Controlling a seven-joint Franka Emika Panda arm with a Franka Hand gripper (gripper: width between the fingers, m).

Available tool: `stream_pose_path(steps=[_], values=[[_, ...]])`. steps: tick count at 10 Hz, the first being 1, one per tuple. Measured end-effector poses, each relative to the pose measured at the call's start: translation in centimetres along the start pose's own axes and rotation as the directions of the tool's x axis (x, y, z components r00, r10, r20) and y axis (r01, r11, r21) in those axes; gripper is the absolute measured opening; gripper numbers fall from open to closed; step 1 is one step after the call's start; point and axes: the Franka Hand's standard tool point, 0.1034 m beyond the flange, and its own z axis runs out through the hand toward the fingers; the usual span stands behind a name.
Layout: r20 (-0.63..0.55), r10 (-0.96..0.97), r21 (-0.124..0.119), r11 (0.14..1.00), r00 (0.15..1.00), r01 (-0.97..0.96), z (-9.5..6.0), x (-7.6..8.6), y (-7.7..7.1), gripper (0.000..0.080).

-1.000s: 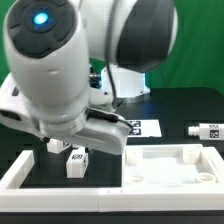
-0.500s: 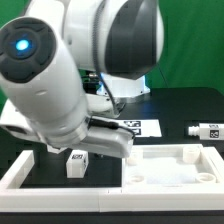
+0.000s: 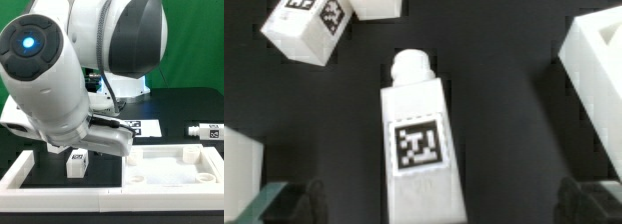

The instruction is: Assemble one leg

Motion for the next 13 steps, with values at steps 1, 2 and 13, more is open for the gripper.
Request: stream_pose_path(steps=[1, 2, 13], values=[[0.022, -0.008, 0.015, 1.000, 1.000, 0.007, 0.6, 0.4, 0.0, 0.0649], [0.044, -0.028, 0.028, 0.999, 0.999, 0.027, 1.3, 0.0, -0.3, 0.0649], [0.056, -0.016, 0.031, 0.999, 0.998, 0.014, 4.1, 2.0, -0.2, 0.0526]])
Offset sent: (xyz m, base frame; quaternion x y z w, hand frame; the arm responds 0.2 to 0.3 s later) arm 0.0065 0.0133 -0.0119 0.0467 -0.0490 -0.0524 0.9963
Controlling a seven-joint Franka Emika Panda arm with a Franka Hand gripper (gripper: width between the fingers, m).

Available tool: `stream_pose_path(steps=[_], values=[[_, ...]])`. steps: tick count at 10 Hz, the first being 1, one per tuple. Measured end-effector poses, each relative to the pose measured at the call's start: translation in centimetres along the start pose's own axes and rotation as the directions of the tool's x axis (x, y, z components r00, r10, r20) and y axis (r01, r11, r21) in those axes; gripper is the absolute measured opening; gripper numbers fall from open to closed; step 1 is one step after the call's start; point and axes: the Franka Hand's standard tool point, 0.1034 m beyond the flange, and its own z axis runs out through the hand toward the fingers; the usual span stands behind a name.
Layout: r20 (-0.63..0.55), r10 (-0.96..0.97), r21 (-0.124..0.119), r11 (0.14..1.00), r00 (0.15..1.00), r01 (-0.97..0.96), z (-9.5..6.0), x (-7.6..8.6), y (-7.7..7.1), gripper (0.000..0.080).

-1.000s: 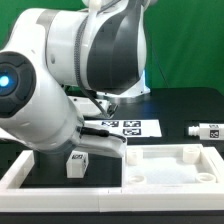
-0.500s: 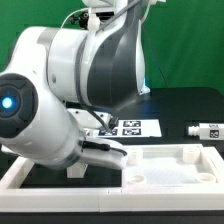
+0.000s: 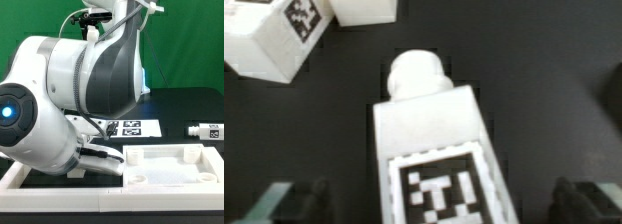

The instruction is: Assemble one leg

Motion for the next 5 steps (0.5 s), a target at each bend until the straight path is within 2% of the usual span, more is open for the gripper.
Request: stream_pose_path(steps=[1, 2, 3, 5], values=[[0.000, 0.000, 0.000, 1.000, 1.000, 0.000, 0.03, 0.01, 0.01, 0.0390], [0.001, 0.000, 0.000, 1.000, 1.000, 0.000, 0.05, 0.02, 0.03, 0.0390], [0.001, 0.000, 0.000, 1.000, 1.000, 0.000, 0.04, 0.02, 0.04, 0.0282], [-0.016, -0.001, 0.001, 1.000, 1.000, 0.001, -0.39, 0.03, 0.00, 0.0282]])
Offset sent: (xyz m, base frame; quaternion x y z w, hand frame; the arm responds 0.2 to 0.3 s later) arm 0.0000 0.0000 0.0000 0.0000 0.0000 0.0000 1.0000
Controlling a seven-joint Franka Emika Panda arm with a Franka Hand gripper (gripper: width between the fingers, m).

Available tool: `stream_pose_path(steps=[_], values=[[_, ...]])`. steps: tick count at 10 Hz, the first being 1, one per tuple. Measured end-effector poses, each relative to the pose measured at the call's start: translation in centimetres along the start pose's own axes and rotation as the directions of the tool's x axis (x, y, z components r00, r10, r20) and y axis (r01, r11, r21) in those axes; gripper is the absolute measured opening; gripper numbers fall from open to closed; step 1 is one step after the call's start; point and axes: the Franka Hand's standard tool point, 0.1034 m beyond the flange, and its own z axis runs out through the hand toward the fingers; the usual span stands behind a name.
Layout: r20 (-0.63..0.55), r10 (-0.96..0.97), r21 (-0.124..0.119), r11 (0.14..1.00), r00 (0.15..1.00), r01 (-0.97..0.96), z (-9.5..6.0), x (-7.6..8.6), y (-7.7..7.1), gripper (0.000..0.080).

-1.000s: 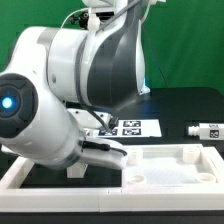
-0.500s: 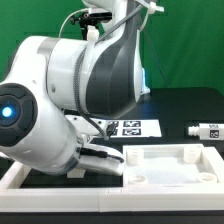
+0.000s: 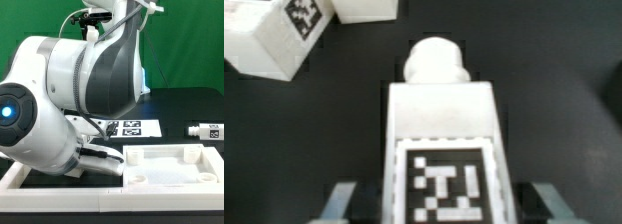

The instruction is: Assemble one leg

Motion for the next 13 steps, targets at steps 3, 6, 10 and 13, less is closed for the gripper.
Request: stream_pose_path(steps=[3, 6, 10, 13], values=[[-0.135, 0.009, 0.020, 1.000, 0.991, -0.007, -6.1, -3.8, -2.1, 0.0282], [-0.298, 0.018, -0.041, 0.999, 0.955, -0.031, -7.6, -5.8, -4.0, 0.0282], [-0.554, 0.056, 0.039, 0.998, 0.831, -0.042, -8.1, -6.0, -7.0, 0.0282], [-0.731, 0.149, 0.182, 0.983, 0.666, -0.021, -8.9, -9.3, -14.3, 0.0284]])
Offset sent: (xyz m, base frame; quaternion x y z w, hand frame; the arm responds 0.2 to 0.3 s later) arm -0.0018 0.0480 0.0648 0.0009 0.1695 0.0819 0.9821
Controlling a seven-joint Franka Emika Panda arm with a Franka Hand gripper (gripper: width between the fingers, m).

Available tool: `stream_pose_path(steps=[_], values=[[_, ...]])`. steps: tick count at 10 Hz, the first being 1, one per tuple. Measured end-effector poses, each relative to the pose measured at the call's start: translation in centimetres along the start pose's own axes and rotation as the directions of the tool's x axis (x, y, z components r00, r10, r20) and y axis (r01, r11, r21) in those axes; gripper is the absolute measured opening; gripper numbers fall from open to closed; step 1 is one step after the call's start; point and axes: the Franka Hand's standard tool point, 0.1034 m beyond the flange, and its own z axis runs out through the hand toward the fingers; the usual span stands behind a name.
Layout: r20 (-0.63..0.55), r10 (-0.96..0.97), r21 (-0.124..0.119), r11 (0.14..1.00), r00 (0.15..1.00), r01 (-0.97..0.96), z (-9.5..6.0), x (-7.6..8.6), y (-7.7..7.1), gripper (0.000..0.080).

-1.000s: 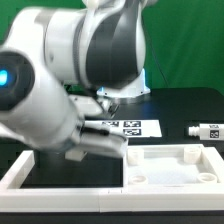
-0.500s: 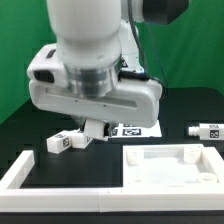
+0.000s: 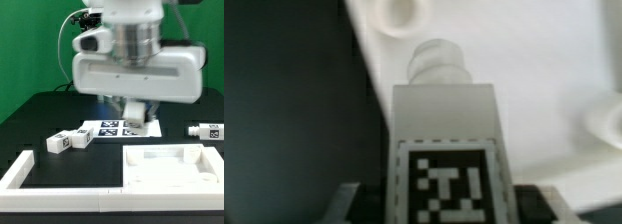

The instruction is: Assemble one leg

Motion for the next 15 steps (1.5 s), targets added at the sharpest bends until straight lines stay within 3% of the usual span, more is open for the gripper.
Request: stream_pose_path(steps=[1, 2, 3, 5, 6, 10, 13, 15], values=[[-0.075, 0.026, 0.021, 0.999, 0.997, -0.025, 0.0, -0.6, -2.2, 0.0284], [-0.082, 0.024, 0.002, 1.000, 0.996, -0.024, 0.6, -1.2, -2.6, 0.0284], [-0.150, 0.019, 0.028, 0.999, 0.988, -0.015, 0.5, -0.7, -3.1, 0.0284], [-0.251, 0.017, 0.074, 0.997, 0.968, 0.002, 0.9, -1.1, -4.4, 0.0284], [-0.250, 0.009, 0.072, 0.997, 0.968, 0.009, 1.1, -1.3, -4.6, 0.0284], [-0.413, -0.078, 0.082, 0.989, 0.908, 0.122, 1.6, 1.5, -5.7, 0.0284], [-0.423, -0.086, 0.085, 0.987, 0.902, 0.134, 1.7, 1.3, -6.1, 0.0284], [-0.483, -0.142, 0.070, 0.977, 0.864, 0.200, 2.1, 0.8, -6.4, 0.0284]])
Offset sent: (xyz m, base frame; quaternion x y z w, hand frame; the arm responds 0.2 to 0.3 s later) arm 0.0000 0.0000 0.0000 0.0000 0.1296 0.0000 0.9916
